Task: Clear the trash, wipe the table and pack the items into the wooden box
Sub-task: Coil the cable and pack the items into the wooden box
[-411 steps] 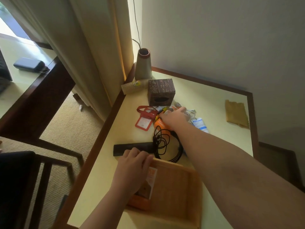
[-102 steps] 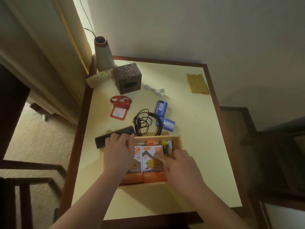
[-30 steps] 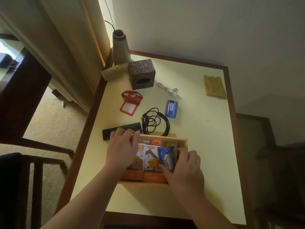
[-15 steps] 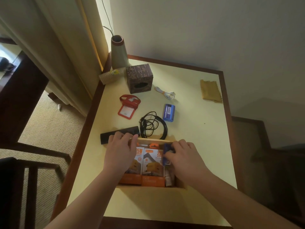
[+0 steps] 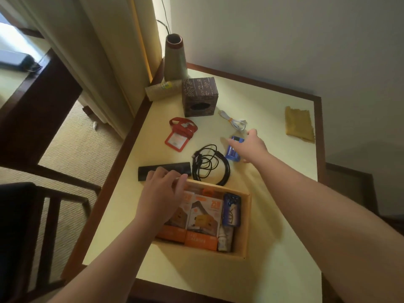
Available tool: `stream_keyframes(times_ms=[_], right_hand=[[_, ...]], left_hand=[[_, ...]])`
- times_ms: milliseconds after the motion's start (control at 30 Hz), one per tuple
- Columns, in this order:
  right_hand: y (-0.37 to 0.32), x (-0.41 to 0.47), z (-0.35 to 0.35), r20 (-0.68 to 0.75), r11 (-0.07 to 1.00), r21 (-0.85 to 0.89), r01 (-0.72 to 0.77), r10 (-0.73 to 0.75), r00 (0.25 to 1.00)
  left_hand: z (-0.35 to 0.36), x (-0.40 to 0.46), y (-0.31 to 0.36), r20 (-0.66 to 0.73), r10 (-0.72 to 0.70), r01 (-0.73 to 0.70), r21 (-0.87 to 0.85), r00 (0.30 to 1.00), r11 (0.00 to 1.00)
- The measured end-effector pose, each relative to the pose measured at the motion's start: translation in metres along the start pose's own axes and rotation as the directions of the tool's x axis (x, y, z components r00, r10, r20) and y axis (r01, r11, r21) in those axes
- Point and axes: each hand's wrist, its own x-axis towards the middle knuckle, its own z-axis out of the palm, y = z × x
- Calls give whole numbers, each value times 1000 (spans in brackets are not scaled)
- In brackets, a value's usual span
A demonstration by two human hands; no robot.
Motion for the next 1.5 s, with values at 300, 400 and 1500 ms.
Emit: stream_keyframes(times_ms=[300, 400, 1500], right_hand=[[2, -15, 5, 42, 883, 465, -63, 49, 998], [12, -74, -26, 243, 483, 863, -145, -147, 959], [73, -206, 25, 410, 468, -554, 689, -567, 715]], left_hand=[[1, 1, 0, 11, 2, -2, 16, 1000, 1000], [0, 0, -1, 15, 12, -12, 1, 1000, 1000], [1, 3, -2, 12, 17, -18, 65, 1000, 998]])
